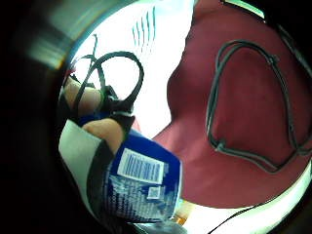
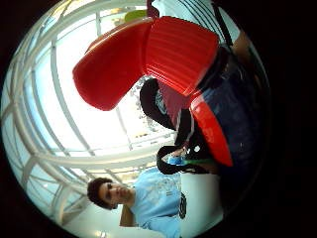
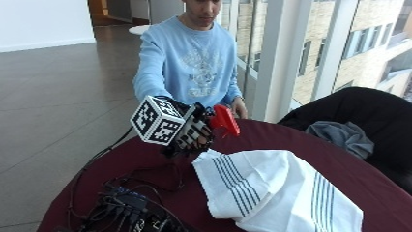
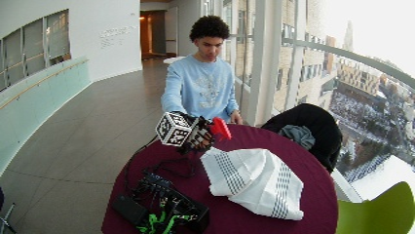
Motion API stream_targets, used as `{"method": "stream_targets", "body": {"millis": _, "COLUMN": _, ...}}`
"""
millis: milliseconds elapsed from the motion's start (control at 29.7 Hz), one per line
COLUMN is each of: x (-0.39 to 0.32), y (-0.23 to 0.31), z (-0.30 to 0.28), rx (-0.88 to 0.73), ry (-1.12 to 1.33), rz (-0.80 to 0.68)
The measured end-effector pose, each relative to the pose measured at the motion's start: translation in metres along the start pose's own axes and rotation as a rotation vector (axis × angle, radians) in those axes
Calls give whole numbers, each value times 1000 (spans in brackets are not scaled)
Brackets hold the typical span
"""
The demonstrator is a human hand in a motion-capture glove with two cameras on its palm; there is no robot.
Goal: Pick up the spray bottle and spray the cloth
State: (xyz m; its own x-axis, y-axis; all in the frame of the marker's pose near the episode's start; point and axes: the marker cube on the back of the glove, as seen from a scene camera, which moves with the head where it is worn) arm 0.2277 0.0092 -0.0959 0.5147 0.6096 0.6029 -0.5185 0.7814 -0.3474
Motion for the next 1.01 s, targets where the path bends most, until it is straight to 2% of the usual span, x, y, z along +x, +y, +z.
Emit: {"method": "stream_targets", "body": {"millis": 1010, "x": -17, "y": -14, "z": -4, "rx": -16, "ry": -36, "rz": 32}}
